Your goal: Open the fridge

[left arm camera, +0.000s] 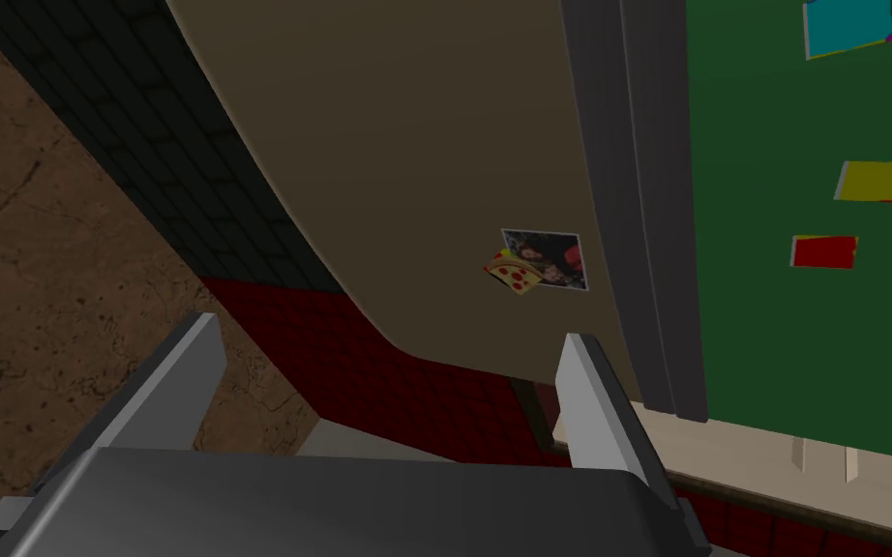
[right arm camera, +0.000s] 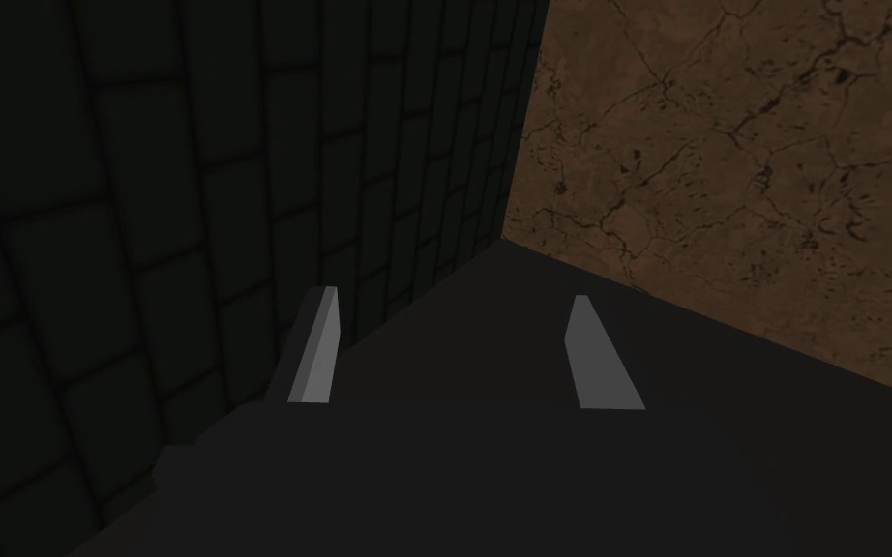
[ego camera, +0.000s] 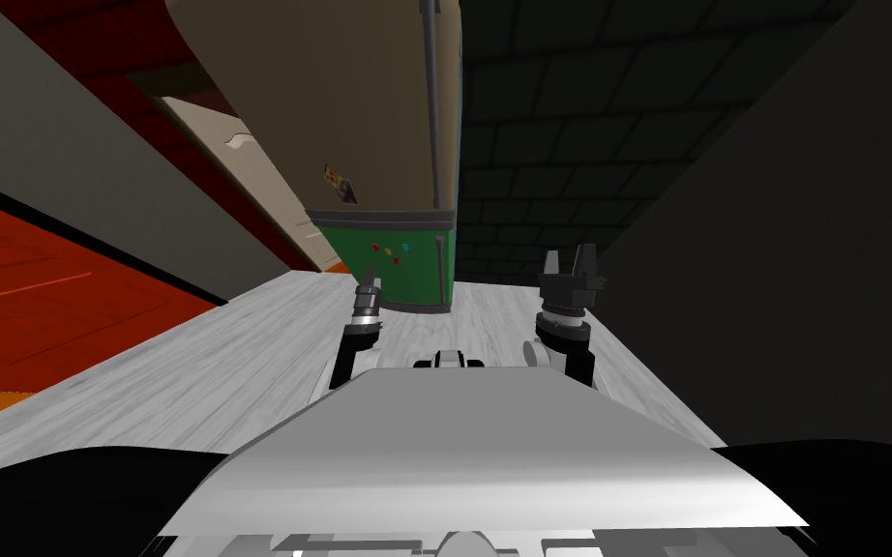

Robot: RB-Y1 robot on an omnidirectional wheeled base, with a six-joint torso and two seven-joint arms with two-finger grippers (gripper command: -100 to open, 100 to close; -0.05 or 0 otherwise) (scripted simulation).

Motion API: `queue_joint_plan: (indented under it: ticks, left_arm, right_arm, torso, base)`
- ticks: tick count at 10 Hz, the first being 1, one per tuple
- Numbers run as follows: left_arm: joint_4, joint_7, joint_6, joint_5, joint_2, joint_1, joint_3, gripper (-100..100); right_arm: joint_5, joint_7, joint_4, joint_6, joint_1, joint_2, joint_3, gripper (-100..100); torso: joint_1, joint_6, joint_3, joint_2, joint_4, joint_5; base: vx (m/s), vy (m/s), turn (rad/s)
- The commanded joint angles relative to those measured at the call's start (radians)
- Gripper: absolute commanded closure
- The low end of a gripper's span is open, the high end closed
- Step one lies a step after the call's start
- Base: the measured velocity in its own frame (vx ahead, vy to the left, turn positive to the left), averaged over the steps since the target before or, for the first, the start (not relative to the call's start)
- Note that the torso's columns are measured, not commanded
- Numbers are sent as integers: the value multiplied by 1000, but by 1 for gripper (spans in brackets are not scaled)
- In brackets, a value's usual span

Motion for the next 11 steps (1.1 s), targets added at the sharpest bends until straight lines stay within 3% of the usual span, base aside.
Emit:
queue_joint_plan:
  ticks: [1, 11]
  left_arm:
    - [-2, -18, 76, -6, 47, -49, 15, -100]
    - [-7, -66, 321, -26, 102, -192, 64, -100]
  right_arm:
    - [0, 0, 0, 0, 0, 0, 0, 0]
    - [0, 0, 0, 0, 0, 0, 0, 0]
  torso:
    - [0, 0, 0, 0, 0, 0]
    - [0, 0, 0, 1, 1, 0]
  base:
    - [70, -41, -54]
    - [56, -37, -42]
